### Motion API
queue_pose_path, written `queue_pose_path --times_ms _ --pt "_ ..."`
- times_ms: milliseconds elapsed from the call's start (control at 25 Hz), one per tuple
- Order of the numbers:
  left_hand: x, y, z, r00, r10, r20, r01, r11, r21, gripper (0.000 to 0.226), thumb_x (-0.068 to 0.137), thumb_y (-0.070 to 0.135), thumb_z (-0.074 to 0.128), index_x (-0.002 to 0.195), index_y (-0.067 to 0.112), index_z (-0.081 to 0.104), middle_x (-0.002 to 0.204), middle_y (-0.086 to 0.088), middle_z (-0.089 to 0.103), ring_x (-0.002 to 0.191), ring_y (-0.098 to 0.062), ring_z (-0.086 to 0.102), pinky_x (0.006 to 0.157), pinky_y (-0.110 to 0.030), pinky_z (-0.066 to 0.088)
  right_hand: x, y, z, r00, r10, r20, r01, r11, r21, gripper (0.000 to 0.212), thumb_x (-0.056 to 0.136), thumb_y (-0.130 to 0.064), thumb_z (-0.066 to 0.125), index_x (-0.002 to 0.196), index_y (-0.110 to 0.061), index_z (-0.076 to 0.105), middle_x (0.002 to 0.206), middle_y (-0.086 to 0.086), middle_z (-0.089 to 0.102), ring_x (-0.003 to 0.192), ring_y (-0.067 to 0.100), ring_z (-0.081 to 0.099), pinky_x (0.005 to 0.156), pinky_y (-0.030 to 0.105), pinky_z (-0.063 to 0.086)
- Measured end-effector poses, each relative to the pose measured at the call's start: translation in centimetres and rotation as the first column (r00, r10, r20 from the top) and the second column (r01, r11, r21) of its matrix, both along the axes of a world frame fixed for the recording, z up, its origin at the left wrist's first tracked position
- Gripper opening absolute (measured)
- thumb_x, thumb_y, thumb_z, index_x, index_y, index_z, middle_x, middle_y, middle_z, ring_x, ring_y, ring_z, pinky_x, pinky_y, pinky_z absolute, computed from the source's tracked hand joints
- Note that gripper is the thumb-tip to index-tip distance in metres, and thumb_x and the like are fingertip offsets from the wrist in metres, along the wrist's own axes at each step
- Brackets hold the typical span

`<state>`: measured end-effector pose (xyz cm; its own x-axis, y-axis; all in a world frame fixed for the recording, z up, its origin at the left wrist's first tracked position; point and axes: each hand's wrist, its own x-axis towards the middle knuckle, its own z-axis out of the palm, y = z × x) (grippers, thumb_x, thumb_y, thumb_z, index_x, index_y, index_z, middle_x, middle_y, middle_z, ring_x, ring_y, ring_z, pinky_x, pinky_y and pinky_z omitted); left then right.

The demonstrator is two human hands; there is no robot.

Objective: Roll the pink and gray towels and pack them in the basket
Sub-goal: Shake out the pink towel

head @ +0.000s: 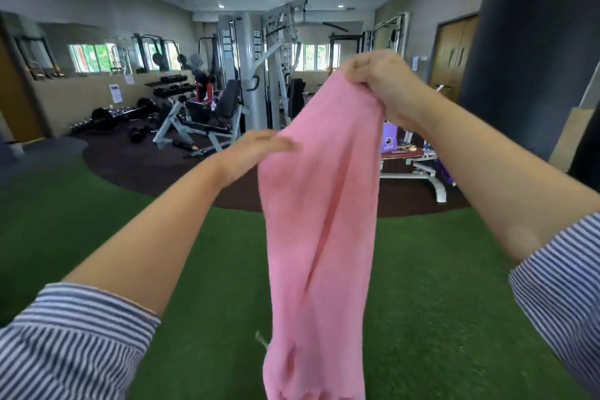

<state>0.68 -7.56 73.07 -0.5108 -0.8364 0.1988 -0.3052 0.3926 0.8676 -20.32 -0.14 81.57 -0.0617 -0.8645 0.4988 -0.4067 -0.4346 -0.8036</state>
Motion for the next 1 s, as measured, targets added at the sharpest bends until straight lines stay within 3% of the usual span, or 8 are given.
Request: queue_pose_path --times_ms 120,240,400,520,640,840,920,1000 --pt "1.9 -0.4 -2.1 0.953 0.068 0.294 -0.060 0.998 -0.037 0.064 0.053 0.068 0.067 0.100 0.025 0.072 0.103 0.006 0.070 0.106 -0.014 0.060 0.107 -0.038 0.036 -3.0 -0.1 2.7 0.983 -0.143 0.115 0.160 0.975 -0.154 0.005 0.057 -0.011 0.051 0.061 -0.013 0.050 0.056 0.000 0.036 0.056 0.013 0.030 0.051 0.027 0.023" --pt "5.0 -1.2 -5.7 0.773 0.277 0.571 -0.228 0.961 -0.158 0.060 0.059 0.069 0.054 0.093 0.022 0.066 0.091 0.000 0.065 0.103 -0.021 0.053 0.102 -0.039 0.038 -8.1 0.1 5.0 0.909 -0.258 0.327 0.339 0.914 -0.222 0.006 0.049 -0.017 0.050 0.054 -0.020 0.048 0.062 0.003 0.031 0.066 0.021 0.024 0.058 0.033 0.022" --pt "8.3 -2.6 -6.7 0.859 0.418 0.296 -0.408 0.908 -0.098 0.001 0.085 0.021 0.067 0.084 0.022 0.067 0.091 -0.003 0.070 0.096 -0.027 0.065 0.089 -0.041 0.050 -13.0 0.7 3.8 0.854 -0.511 0.097 0.517 0.855 -0.051 0.012 0.075 -0.020 0.047 0.064 -0.019 0.049 0.048 -0.006 0.053 0.047 0.002 0.048 0.046 0.018 0.040" --pt "7.0 -2.4 -5.0 0.874 0.476 0.098 -0.463 0.877 -0.132 0.006 0.085 0.013 0.066 0.084 0.018 0.070 0.085 0.000 0.069 0.082 -0.016 0.061 0.074 -0.031 0.049 -16.0 -0.2 -0.1 0.796 -0.588 -0.144 0.602 0.793 0.090 0.017 0.090 -0.013 0.039 0.076 -0.017 0.049 0.059 0.000 0.051 0.060 0.016 0.052 0.057 0.022 0.039" --pt "4.4 -1.5 -2.6 0.892 0.451 -0.025 -0.448 0.874 -0.189 0.017 0.081 0.010 0.066 0.087 -0.006 0.067 0.075 -0.008 0.061 0.068 -0.016 0.052 0.059 -0.024 0.041 -19.6 -0.3 -5.0 0.665 -0.697 -0.270 0.745 0.644 0.172 0.022 0.091 -0.002 0.037 0.093 0.009 0.055 0.079 0.018 0.047 0.080 0.031 0.048 0.072 0.036 0.041" --pt "1.2 0.7 0.8 0.943 0.330 -0.030 -0.322 0.892 -0.318 0.033 0.072 0.019 0.081 0.078 -0.007 0.062 0.068 -0.005 0.059 0.063 -0.014 0.051 0.054 -0.015 0.042 -21.5 1.6 -10.4 0.566 -0.685 -0.458 0.822 0.510 0.253 0.032 0.092 -0.003 0.038 0.060 -0.004 0.040 0.079 0.022 0.049 0.080 0.029 0.042 0.071 0.035 0.033" --pt "-0.4 1.6 1.6 0.939 0.337 -0.073 -0.338 0.855 -0.394 0.032 0.070 0.016 0.082 0.080 -0.002 0.058 0.068 0.000 0.056 0.062 -0.012 0.048 0.053 -0.017 0.042 -18.8 2.0 -11.1 0.593 -0.608 -0.527 0.782 0.591 0.197 0.016 0.091 -0.009 0.048 0.077 -0.002 0.050 0.091 0.021 0.056 0.083 0.027 0.046 0.071 0.032 0.036" --pt "-2.9 2.9 1.6 0.940 0.340 0.003 -0.303 0.844 -0.443 0.043 0.066 0.017 0.085 0.079 0.012 0.043 0.071 0.001 0.051 0.061 -0.011 0.043 0.051 -0.020 0.037 -13.2 2.6 -10.6 0.830 -0.398 -0.392 0.501 0.839 0.210 0.020 0.085 -0.013 0.063 0.102 -0.006 0.056 0.099 0.008 0.061 0.085 0.023 0.054 0.065 0.028 0.042"
